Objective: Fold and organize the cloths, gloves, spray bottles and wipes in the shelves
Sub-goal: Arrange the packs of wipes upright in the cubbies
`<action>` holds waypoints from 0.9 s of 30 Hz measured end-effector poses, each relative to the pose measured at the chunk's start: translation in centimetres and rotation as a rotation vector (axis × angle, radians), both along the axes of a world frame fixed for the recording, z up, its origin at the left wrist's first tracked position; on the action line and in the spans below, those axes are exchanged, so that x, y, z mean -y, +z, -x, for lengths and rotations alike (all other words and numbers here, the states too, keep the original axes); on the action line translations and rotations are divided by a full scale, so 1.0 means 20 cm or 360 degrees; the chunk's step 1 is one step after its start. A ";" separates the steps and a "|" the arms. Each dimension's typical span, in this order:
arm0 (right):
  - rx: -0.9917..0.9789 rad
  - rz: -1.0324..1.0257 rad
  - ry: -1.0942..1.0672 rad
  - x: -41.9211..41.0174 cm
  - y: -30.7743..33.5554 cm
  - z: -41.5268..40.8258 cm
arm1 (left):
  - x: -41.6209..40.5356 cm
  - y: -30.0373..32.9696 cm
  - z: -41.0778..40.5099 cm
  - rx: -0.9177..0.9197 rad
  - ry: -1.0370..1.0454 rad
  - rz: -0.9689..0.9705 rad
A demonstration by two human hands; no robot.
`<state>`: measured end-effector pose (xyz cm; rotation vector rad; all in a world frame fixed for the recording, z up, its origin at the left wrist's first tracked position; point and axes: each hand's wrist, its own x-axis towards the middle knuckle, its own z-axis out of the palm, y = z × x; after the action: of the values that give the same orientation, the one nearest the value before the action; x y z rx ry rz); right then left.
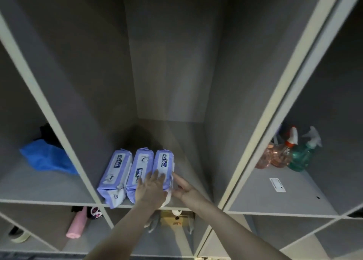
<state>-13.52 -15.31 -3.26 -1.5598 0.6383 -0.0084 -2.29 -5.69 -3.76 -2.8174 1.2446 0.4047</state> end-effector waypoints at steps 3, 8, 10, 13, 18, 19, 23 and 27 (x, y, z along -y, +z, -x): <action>0.0028 0.0128 0.0047 0.01 0.13 0.18 | -0.01 0.01 -0.02 0.0092 -0.0012 0.0063; -0.0015 0.0264 -0.0015 0.08 0.25 0.45 | -0.01 -0.06 -0.03 0.0172 -0.0171 -0.0122; -0.0023 0.0281 -0.0071 0.09 0.26 0.51 | 0.03 -0.07 0.01 0.0312 -0.0158 -0.0048; -0.0051 0.0287 -0.0173 0.09 0.26 0.56 | 0.11 -0.06 0.05 0.0474 -0.0031 -0.0088; -0.0073 0.0320 -0.0121 0.07 0.27 0.55 | 0.24 -0.10 0.05 0.0251 0.0182 -0.0174; -0.0080 0.0329 -0.0103 0.07 0.27 0.54 | 0.23 -0.11 0.05 0.0233 0.0188 -0.0153; -0.0108 0.0388 -0.0074 0.08 0.27 0.45 | 0.18 -0.14 0.08 0.0250 0.0156 -0.0075; -0.0149 0.0428 -0.0039 0.06 0.24 0.38 | 0.12 -0.12 0.12 0.0233 0.0115 -0.0002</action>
<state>-21.09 -16.43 1.53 -1.8198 0.7532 -0.0413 -4.62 -8.17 -6.06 -2.8379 1.1173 0.1968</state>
